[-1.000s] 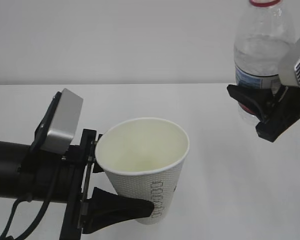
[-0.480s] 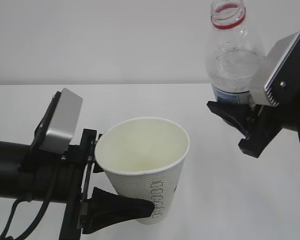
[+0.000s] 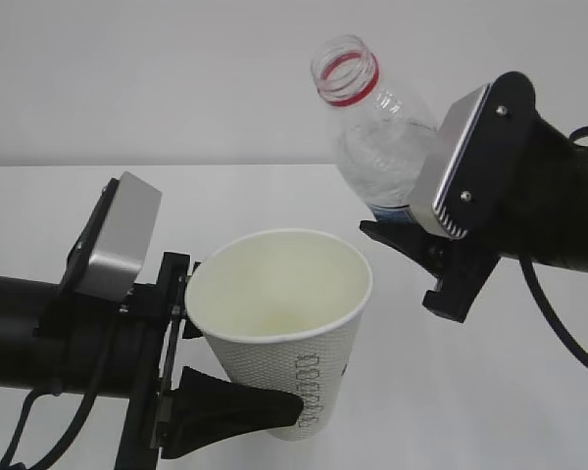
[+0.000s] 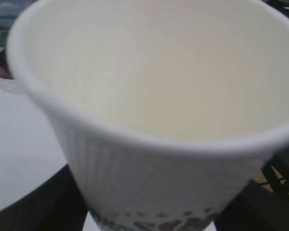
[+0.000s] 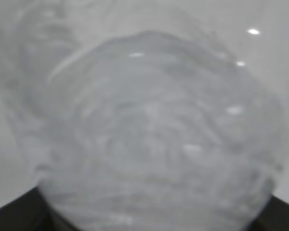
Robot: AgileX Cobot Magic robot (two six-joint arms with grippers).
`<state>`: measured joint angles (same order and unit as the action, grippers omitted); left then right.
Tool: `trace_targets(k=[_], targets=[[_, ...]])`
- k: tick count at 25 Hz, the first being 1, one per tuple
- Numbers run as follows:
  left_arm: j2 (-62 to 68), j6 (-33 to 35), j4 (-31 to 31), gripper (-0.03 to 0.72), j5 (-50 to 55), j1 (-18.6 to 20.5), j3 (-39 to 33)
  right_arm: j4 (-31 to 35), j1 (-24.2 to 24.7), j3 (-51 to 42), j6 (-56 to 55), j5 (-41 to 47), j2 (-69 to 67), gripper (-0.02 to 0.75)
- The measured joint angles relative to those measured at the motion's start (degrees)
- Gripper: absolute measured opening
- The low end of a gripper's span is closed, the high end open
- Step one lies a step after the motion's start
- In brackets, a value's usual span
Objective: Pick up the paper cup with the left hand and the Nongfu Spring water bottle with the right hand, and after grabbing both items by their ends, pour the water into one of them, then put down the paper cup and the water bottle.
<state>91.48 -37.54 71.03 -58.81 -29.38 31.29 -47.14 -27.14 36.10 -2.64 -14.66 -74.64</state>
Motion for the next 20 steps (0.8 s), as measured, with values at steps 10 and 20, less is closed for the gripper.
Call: trace_targets(k=[10, 20], targets=[[0.0, 0.0, 0.0, 0.517, 1.3, 0.0, 0.0, 0.0, -3.4, 3.9, 6.8, 0.5, -3.8, 0.494], [0.0, 0.0, -0.3, 0.517, 1.3, 0.0, 0.0, 0.0, -3.5, 4.5, 14.0, -0.4, -4.8, 0.494]])
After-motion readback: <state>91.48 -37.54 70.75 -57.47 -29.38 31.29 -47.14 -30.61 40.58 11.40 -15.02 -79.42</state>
